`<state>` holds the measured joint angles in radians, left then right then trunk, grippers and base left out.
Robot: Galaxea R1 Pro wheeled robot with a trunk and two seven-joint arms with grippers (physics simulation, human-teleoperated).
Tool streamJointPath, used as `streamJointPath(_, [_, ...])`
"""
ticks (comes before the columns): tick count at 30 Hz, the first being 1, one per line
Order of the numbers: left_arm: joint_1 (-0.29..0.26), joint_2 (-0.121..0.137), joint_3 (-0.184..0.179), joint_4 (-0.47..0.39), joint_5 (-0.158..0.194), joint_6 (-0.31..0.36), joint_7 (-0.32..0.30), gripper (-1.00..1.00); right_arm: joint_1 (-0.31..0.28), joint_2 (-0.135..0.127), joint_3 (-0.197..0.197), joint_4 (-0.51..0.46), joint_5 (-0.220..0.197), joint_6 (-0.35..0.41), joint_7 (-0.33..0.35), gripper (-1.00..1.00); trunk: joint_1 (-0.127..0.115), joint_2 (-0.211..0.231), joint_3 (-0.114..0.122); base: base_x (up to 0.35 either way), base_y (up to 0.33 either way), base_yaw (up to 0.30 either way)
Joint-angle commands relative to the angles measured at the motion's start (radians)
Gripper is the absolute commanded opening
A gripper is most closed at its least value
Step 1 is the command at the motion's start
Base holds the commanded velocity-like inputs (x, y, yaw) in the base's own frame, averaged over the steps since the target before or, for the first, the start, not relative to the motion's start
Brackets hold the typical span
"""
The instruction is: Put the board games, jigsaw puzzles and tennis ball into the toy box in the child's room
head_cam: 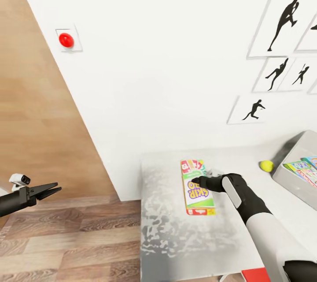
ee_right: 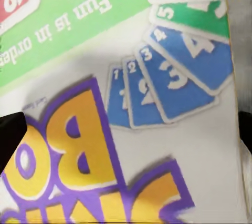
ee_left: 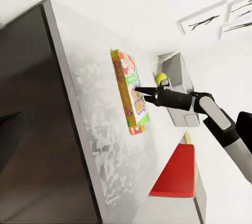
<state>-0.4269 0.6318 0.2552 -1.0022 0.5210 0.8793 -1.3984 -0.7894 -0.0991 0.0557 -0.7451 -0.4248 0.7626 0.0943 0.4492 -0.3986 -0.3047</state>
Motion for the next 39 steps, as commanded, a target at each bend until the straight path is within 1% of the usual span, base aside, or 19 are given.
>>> streamJointPath(1, [-0.001, 0.000, -0.001, 0.000, 0.002, 0.010, -0.002, 1.00, 0.001, 0.002, 0.003, 0.012, -0.012, 0.004, 0.005, 1.00, 0.001, -0.001, -0.002, 0.000, 0.246, 0.000])
streamJointPath(17, [-0.001, 0.000, -0.001, 0.000, 0.004, 0.010, -0.002, 1.00, 0.000, 0.007, 0.004, 0.012, -0.012, 0.004, 0.005, 1.00, 0.001, -0.001, -0.002, -0.001, 0.280, 0.000])
streamJointPath(27, [-0.001, 0.000, -0.002, 0.000, 0.003, 0.010, -0.002, 1.00, 0.000, 0.007, 0.004, 0.012, -0.012, 0.004, 0.005, 1.00, 0.001, -0.001, -0.002, -0.046, 0.281, 0.000])
streamJointPath(31, [-0.001, 0.000, -0.002, 0.000, 0.003, 0.010, -0.002, 1.00, 0.000, 0.007, 0.004, 0.012, -0.012, 0.004, 0.005, 1.00, 0.001, -0.001, -0.002, -0.008, 0.124, 0.000])
streamJointPath(39, [-0.001, 0.000, -0.003, 0.000, 0.002, 0.010, -0.002, 1.00, 0.001, 0.006, 0.004, 0.012, -0.012, 0.004, 0.005, 1.00, 0.001, -0.001, -0.002, -0.001, 0.021, 0.000])
